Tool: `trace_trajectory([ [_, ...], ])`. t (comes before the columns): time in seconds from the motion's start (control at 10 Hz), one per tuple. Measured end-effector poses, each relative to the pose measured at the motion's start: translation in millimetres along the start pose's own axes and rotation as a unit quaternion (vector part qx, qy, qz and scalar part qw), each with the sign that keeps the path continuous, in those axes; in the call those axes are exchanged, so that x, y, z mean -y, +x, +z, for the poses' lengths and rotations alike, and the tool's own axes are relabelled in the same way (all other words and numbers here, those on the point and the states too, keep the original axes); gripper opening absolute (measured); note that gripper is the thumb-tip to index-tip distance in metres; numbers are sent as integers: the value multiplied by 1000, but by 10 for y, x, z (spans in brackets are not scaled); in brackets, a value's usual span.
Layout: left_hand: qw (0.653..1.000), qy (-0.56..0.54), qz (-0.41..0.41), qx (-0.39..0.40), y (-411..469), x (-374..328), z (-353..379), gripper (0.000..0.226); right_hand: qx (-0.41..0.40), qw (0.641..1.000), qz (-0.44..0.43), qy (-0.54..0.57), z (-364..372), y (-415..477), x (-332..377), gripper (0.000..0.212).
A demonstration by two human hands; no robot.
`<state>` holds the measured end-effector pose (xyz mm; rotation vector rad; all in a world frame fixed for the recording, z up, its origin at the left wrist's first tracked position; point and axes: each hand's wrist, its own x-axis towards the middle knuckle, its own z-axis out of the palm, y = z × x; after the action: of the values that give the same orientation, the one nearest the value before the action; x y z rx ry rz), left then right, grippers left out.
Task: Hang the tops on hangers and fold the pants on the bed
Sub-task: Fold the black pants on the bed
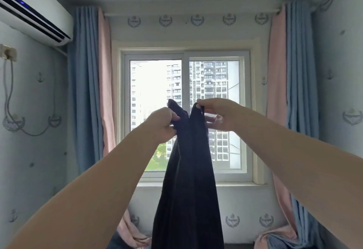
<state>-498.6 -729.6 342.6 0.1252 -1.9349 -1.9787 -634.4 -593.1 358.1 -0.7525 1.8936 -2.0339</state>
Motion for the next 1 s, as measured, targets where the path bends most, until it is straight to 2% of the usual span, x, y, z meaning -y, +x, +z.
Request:
trace_trajectory([
  [0.1,988,-144,42,32,171,110,1,24,7,999,-28,-16,138,-51,58,7],
  [0.2,986,-92,90,109,136,151,-31,41,3,997,-75,34,201,-75,82,8],
  [0.3,974,-15,147,170,101,222,-37,59,-17,993,-113,14,300,-120,152,6],
  [0.4,978,33,177,110,147,341,34,55,-34,990,-129,-50,455,-197,207,2],
  [0.5,984,43,170,20,210,433,28,48,-41,982,-132,-132,539,-232,175,14],
  [0.6,990,8,138,1,285,459,-123,40,-101,959,-203,-168,446,-275,137,17],
  [0.7,991,-33,130,25,270,396,-353,36,-186,933,-243,-188,216,-336,-36,56],
  [0.8,988,-88,110,64,229,282,-609,38,-100,980,-137,-100,134,-417,-333,94],
  [0.9,985,-110,98,88,179,169,-882,40,33,998,-20,-41,154,-468,-532,72],
  [1.0,984,-115,105,87,119,113,-1151,38,100,993,41,55,254,-525,-675,65],
])
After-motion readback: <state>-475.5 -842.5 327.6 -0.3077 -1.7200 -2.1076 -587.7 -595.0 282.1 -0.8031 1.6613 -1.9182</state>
